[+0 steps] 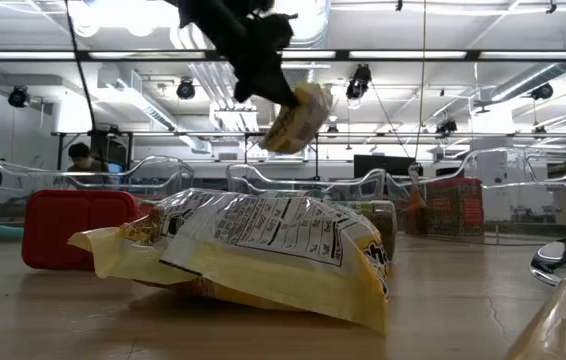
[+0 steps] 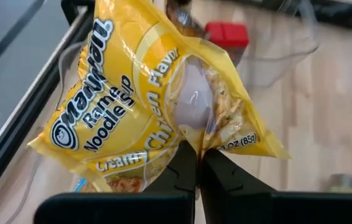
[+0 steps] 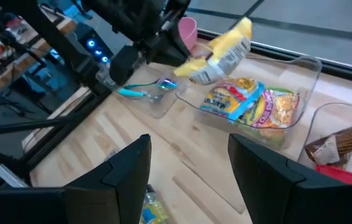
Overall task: Pick & Place Food Item
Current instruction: Put the yellow noodle pack into the middle transparent bin
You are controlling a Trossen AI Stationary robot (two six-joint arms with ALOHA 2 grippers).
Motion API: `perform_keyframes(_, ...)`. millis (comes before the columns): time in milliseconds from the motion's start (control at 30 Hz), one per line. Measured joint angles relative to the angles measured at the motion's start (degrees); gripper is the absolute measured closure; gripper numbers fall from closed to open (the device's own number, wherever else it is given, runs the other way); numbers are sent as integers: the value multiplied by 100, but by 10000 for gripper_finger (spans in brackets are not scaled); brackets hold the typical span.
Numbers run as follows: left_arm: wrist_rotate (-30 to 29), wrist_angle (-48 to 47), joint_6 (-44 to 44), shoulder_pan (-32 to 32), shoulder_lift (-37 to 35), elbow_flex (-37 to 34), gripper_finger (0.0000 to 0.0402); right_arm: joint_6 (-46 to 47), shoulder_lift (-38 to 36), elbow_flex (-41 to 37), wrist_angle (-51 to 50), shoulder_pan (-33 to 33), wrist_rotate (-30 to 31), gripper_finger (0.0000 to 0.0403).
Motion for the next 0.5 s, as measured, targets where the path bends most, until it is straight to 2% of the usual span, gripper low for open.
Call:
perform_keyframes(167,-184,-669,362,69,638,563,398,20,-9,-150,10,-2,2,192)
perform_keyframes(500,-367,-889,441,533,1017,576,398,36,-44,-202,-4,-2,5,192)
